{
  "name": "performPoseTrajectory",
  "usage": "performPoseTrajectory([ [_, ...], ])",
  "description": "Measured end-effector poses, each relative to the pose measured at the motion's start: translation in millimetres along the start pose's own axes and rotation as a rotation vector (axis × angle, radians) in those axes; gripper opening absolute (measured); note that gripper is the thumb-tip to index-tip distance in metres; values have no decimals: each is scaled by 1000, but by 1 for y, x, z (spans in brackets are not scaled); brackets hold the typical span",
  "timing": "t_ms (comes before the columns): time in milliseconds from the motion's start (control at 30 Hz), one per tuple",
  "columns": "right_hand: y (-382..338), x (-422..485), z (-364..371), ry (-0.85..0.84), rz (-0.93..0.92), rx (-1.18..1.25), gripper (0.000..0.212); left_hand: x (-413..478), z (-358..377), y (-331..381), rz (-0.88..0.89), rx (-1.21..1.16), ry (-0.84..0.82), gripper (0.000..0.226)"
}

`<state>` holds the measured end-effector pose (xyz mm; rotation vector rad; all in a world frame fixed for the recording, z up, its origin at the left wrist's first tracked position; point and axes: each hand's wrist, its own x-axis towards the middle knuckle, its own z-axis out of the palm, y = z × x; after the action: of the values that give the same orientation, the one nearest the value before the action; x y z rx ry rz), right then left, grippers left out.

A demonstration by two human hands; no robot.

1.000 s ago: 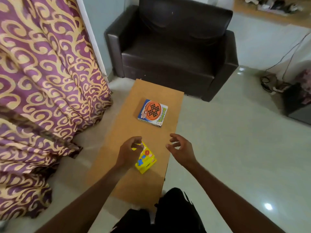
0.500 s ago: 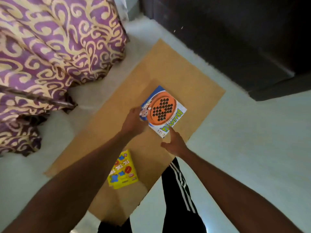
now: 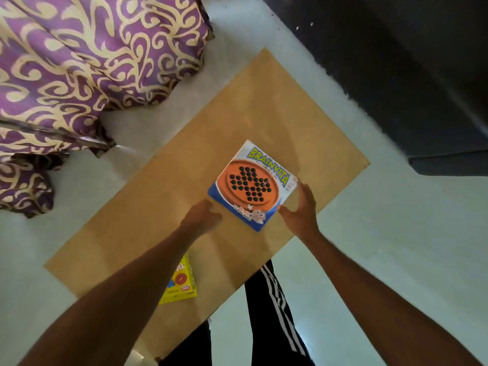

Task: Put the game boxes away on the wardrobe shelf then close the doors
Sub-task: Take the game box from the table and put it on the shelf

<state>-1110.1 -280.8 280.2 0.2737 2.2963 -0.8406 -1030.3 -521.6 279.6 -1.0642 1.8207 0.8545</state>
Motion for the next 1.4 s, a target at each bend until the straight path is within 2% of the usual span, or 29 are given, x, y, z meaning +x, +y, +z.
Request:
performPoseTrajectory([
  [67, -3, 7, 1, 25, 118, 81, 87, 1, -3, 10, 46, -83, 235, 51],
  [133, -4, 12, 7, -31, 257, 210, 87, 6, -5, 24, 111, -66, 316, 65],
  [200, -4, 18, 14, -87, 276, 276, 73, 11, -8, 42, 213, -36, 273, 76],
  [267, -4, 25, 20, -86, 189, 280, 54, 20, -7, 54, 263, -118, 140, 77],
  [300, -6, 27, 21, -82, 154, 297, 51, 26, -6, 54, 254, -162, 97, 75],
  [400, -14, 27, 18, -77, 54, 330, 52, 53, 8, 34, 204, -379, 35, 74],
  [533, -17, 5, 6, -142, -50, 263, 57, -31, -6, 15, 289, -649, 54, 49],
  [600, -27, -20, 4, -193, -94, 197, 60, -70, -7, -14, 299, -767, 90, 45],
  [733, -56, -106, 24, -301, -265, 75, 70, -152, -9, -113, 248, -962, 181, 39],
  [800, -63, -138, 34, -335, -309, 48, 69, -173, -3, -153, 222, -992, 214, 42],
  [933, -79, -249, 85, -402, -421, -37, 70, -243, 9, -277, 198, -1106, 322, 44],
  [1100, -88, -377, 178, -545, -628, -184, 71, -323, 43, -439, 143, -1240, 489, 46],
  [1300, -118, -526, 307, -830, -829, -407, 75, -415, 86, -609, 3, -1457, 761, 55],
  [1400, -136, -584, 374, -986, -980, -519, 63, -448, 104, -672, -88, -1585, 895, 58],
])
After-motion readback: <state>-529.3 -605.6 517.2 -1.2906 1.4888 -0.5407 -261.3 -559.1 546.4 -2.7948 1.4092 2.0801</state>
